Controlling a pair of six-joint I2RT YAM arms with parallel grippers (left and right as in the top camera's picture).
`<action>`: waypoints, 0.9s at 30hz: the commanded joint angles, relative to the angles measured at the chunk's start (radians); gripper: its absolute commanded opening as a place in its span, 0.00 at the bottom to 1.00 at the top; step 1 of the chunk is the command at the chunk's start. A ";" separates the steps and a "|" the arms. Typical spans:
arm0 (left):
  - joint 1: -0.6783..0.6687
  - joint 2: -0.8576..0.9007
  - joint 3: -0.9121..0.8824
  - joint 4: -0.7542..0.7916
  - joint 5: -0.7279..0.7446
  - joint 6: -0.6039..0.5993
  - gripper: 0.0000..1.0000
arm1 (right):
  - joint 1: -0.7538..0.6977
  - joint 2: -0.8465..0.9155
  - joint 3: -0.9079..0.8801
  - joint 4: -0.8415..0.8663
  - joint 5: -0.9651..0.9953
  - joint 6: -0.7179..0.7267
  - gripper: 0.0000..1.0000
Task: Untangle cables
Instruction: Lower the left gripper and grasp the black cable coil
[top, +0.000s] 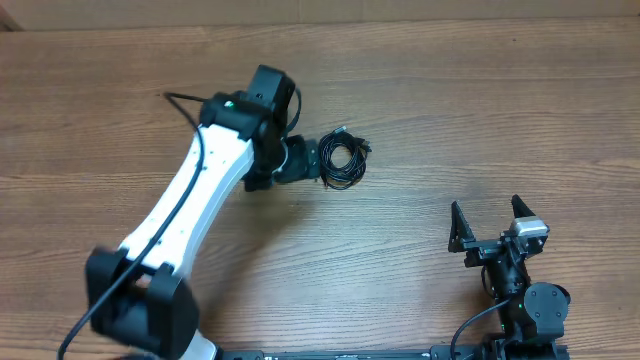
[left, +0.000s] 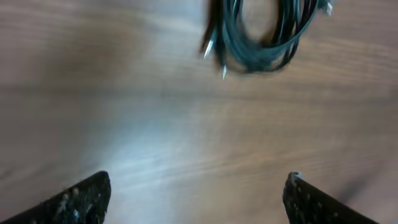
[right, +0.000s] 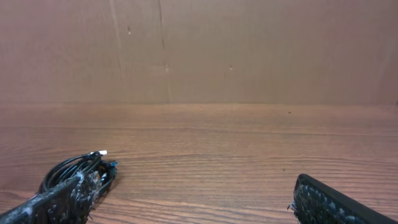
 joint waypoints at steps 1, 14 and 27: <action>-0.010 0.119 -0.009 0.099 0.035 -0.113 0.86 | -0.002 -0.008 -0.010 0.003 0.009 -0.005 1.00; -0.035 0.324 -0.009 0.407 0.091 -0.236 0.63 | -0.002 -0.008 -0.010 0.003 0.009 -0.005 1.00; -0.051 0.371 -0.008 0.418 0.048 -0.307 0.15 | -0.002 -0.008 -0.010 0.003 0.009 -0.005 1.00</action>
